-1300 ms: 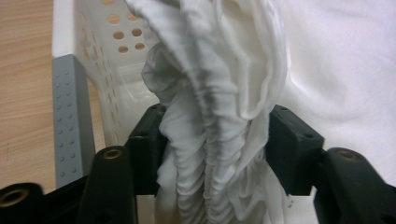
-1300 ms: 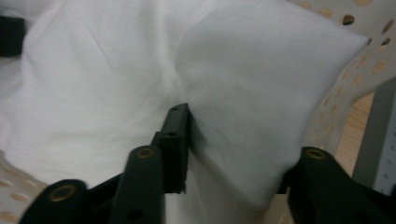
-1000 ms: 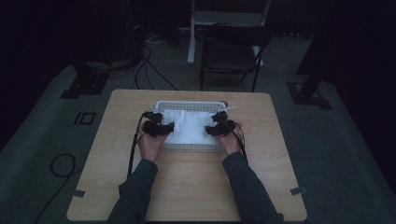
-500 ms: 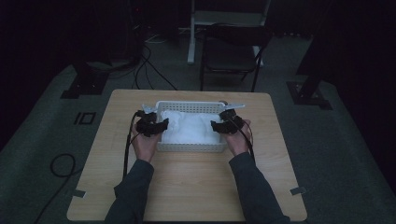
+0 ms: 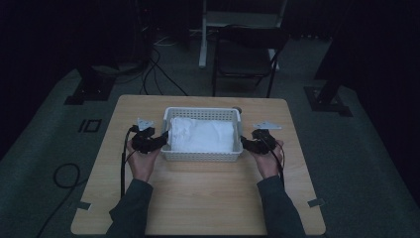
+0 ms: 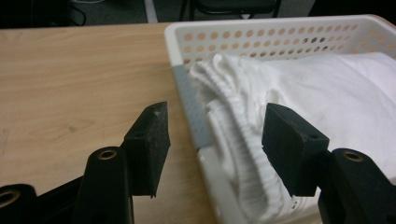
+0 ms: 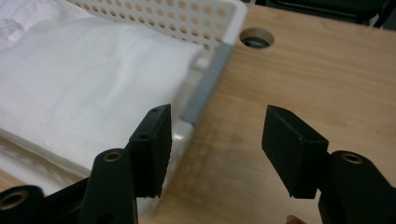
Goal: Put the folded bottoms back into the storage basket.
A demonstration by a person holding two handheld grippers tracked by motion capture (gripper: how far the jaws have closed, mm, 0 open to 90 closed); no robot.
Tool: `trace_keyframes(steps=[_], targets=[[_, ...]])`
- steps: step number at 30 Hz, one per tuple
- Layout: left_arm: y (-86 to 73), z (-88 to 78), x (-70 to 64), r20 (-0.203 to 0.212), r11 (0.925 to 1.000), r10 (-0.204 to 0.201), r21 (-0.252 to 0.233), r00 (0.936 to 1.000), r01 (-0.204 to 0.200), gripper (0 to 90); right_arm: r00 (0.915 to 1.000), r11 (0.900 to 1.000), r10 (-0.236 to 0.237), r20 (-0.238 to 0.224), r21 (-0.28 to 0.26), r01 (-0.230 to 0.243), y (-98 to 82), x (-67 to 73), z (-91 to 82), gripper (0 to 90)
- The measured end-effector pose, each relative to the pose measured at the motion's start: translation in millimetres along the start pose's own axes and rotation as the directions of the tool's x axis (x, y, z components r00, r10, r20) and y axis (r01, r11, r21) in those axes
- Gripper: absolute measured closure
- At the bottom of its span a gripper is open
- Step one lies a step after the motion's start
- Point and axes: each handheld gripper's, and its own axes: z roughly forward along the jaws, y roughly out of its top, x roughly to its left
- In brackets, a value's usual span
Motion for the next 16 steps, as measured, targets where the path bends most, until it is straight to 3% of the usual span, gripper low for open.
trace_keyframes(steps=[6,11,16], targets=[[-12.5,-4.6,7.1,-0.004,0.9998,-0.017,0.008,0.9999,0.017,39.9,0.9994,0.999,0.035,0.002,0.012,-0.035,-17.9,-10.7,-0.9,42.4],[-19.2,-5.7,9.8,-0.016,0.9999,-0.011,0.009,0.9998,0.011,39.4,0.9986,0.998,0.052,0.013,0.018,-0.052,-21.2,-17.5,-1.5,42.4],[-22.2,-6.3,18.9,-0.039,0.9995,-0.03,0.01,0.9988,0.03,39.3,0.9978,0.998,0.06,0.027,0.029,-0.061,-26.0,-24.0,0.3,42.0]])
